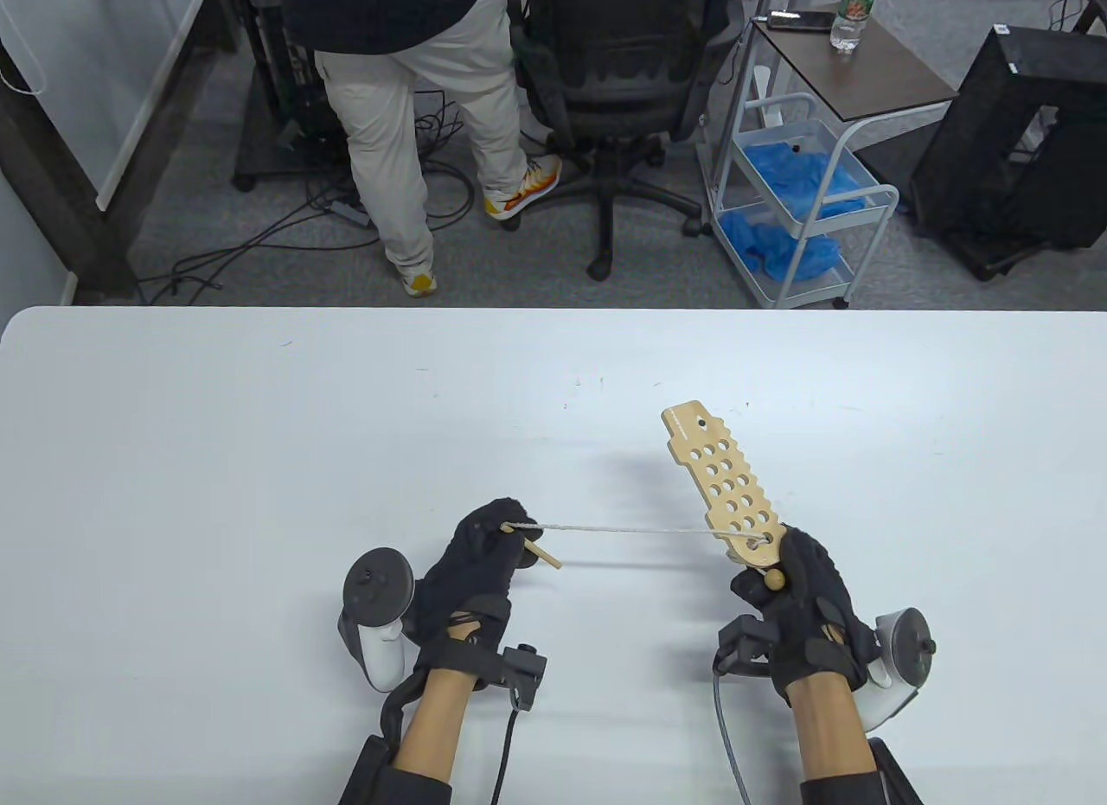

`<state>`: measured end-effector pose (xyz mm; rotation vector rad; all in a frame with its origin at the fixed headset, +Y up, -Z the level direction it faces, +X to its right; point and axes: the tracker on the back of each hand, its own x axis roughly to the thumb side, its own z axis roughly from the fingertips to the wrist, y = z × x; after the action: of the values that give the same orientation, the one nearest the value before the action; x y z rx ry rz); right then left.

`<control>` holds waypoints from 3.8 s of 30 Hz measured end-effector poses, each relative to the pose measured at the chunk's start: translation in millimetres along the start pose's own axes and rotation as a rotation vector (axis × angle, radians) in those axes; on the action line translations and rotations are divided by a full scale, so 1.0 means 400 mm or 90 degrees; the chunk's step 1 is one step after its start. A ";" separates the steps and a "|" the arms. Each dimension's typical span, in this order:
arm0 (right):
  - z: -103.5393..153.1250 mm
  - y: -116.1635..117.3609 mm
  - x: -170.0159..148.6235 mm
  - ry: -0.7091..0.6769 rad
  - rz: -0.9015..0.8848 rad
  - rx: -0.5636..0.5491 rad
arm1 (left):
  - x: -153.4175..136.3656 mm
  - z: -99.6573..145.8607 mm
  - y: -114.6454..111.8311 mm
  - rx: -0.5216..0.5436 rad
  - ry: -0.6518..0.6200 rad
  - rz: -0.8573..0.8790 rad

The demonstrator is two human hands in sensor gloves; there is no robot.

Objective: Remove rope from all holes on crocodile lacing toy

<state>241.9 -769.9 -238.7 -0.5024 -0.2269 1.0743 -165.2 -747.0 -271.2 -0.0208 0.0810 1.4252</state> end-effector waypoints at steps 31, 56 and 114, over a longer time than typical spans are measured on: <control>-0.012 -0.057 0.006 0.021 -0.149 -0.067 | -0.079 -0.011 0.139 0.126 0.068 0.158; -0.012 -0.104 0.004 -0.003 -0.282 -0.152 | -0.119 0.013 0.173 0.246 0.111 0.295; 0.031 0.066 -0.064 -0.049 0.080 0.066 | 0.074 0.029 -0.017 0.094 -0.184 -0.152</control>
<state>204.2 -778.9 -239.5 -0.3861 -0.2088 1.2231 -153.8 -718.0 -262.1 0.2873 -0.0534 1.1681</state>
